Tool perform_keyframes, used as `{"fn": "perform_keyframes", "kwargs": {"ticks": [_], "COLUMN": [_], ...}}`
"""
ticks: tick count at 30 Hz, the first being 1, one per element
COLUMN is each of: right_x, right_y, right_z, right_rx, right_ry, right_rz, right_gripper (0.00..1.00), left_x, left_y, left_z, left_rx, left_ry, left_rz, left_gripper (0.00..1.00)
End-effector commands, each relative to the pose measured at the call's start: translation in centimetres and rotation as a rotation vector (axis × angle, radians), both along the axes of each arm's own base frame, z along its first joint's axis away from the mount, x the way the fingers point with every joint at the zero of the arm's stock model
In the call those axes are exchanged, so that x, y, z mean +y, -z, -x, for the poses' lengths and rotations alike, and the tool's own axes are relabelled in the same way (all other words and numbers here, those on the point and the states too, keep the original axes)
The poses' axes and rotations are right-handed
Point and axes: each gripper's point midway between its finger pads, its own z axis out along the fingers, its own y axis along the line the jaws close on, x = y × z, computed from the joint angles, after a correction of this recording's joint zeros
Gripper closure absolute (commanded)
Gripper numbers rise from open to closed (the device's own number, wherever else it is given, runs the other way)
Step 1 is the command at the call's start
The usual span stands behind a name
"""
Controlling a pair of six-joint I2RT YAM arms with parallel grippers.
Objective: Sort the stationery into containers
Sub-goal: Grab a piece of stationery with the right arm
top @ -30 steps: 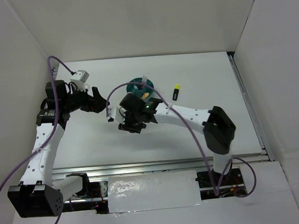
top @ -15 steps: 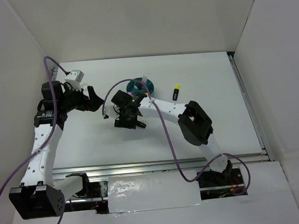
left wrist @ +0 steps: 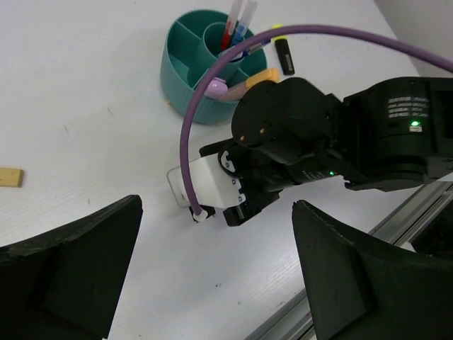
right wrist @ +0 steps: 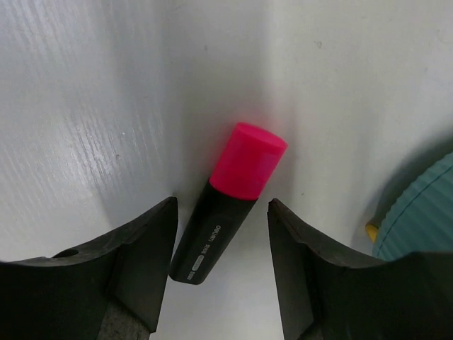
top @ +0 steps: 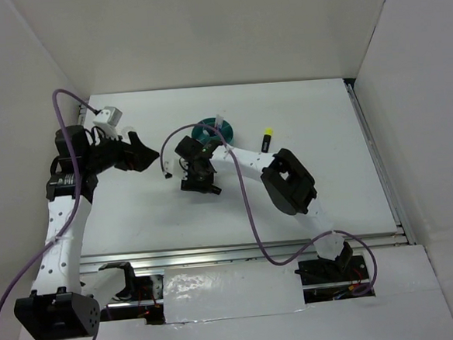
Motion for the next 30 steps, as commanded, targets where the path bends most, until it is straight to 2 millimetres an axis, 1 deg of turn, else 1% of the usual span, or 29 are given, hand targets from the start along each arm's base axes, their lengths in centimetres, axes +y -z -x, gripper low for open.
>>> {"fn": "perform_keyframes", "kwargs": {"ticks": [1,3,7,9,13,14,15,18,19,20,21,22,23,24,25,27,28,29,30], "right_x": [2.2,2.3,2.3,2.5,2.4,2.5,2.1,2.1,1.8,1.8,1.5,1.4,1.4,1.6,1.7,2.5,2.8,3.7,4.2], "right_y": [-0.9,-0.4,0.4,0.4,0.7,0.7,0.7,0.7,0.7,0.9,1.2,1.2,1.4,1.2,1.2,-0.3,-1.1,-3.4,-4.8], "right_z": [-0.3,-0.2,0.6,1.2,2.5,2.9,3.4,4.8,5.5,6.3,7.2,7.5,8.0,8.6,8.7,8.5,8.3,7.6,7.4], "right_rx": [-0.013,0.015,0.081,0.117,0.194,0.207,0.219,0.222,0.223,0.214,0.215,0.207,0.198,0.182,0.176,0.145,0.137,0.098,0.090], "right_ry": [-0.053,-0.060,-0.093,-0.114,-0.135,-0.144,-0.150,-0.178,-0.192,-0.213,-0.232,-0.240,-0.262,-0.280,-0.283,-0.278,-0.257,-0.242,-0.227], "right_rz": [-0.055,-0.049,-0.029,-0.036,-0.025,-0.027,-0.018,-0.001,0.012,0.036,0.058,0.069,0.085,0.091,0.089,0.047,0.025,-0.039,-0.088], "right_gripper": [0.40,0.42,0.48,0.51,0.65,0.71,0.73,0.73,0.70,0.66,0.64,0.64,0.68,0.75,0.89,0.99,1.00,1.00,1.00], "left_x": [-0.2,0.0,0.6,1.1,1.6,1.7,1.8,1.8,1.8,1.9,1.8,1.9,1.9,1.9,1.9,1.9,2.0,2.2,2.4], "left_y": [-5.2,-5.7,-5.4,-5.4,-5.1,-5.1,-5.0,-4.9,-4.9,-4.8,-4.9,-4.9,-4.9,-4.9,-4.9,-4.9,-4.9,-4.8,-5.0], "left_z": [0.8,0.7,0.6,0.5,0.3,0.4,0.3,0.4,0.4,0.4,0.4,0.4,0.4,0.4,0.4,0.6,0.7,0.7,0.6], "left_rx": [-0.133,-0.134,-0.090,-0.081,-0.073,-0.072,-0.069,-0.066,-0.068,-0.065,-0.065,-0.067,-0.065,-0.064,-0.064,-0.068,-0.077,-0.085,-0.099], "left_ry": [0.014,0.005,0.001,-0.010,-0.014,-0.011,-0.012,-0.012,-0.010,-0.013,-0.011,-0.012,-0.014,-0.013,-0.012,-0.011,-0.011,-0.023,-0.031], "left_rz": [0.076,0.090,0.117,0.129,0.137,0.140,0.138,0.139,0.139,0.140,0.141,0.141,0.142,0.140,0.140,0.129,0.121,0.110,0.106], "left_gripper": [0.01,0.01,0.01,0.01,0.01,0.01,0.01,0.01,0.01,0.01,0.01,0.01,0.01,0.01,0.01,0.01,0.01,0.01,0.01]}}
